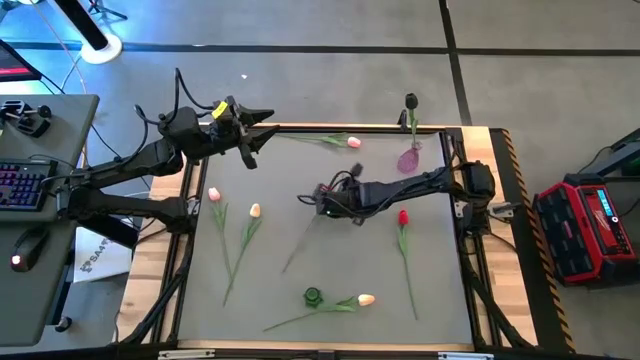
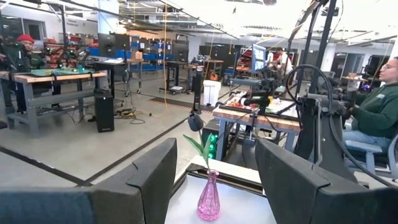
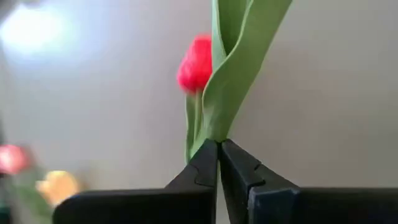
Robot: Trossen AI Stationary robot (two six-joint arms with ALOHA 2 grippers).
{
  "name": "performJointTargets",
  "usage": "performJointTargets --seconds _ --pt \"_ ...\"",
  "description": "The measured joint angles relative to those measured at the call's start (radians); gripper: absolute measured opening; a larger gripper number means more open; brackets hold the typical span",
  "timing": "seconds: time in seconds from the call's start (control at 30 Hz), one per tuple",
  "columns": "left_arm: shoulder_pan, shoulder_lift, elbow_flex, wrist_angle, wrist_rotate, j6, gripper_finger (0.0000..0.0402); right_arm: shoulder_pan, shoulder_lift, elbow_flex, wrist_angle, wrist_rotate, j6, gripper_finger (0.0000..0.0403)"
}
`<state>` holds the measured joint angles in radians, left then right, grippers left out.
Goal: Sort flowers into vase by color
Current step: Put the black flower into the violet vase
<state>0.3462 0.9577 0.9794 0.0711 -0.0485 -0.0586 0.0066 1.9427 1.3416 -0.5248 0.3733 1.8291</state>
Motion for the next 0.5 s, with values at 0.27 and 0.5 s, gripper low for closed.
performJointTargets --seconds 0.27,0.5 --pt "0.000 0.000 0.000 0.000 0.000 0.000 0.0206 0.000 -0.001 0.078 -0.196 0.130 -0.356 0.0000" --pt "0.000 0.000 0.000 0.000 0.000 0.000 0.0206 0.000 -0.003 0.221 -0.369 0.278 -0.487 0.0000"
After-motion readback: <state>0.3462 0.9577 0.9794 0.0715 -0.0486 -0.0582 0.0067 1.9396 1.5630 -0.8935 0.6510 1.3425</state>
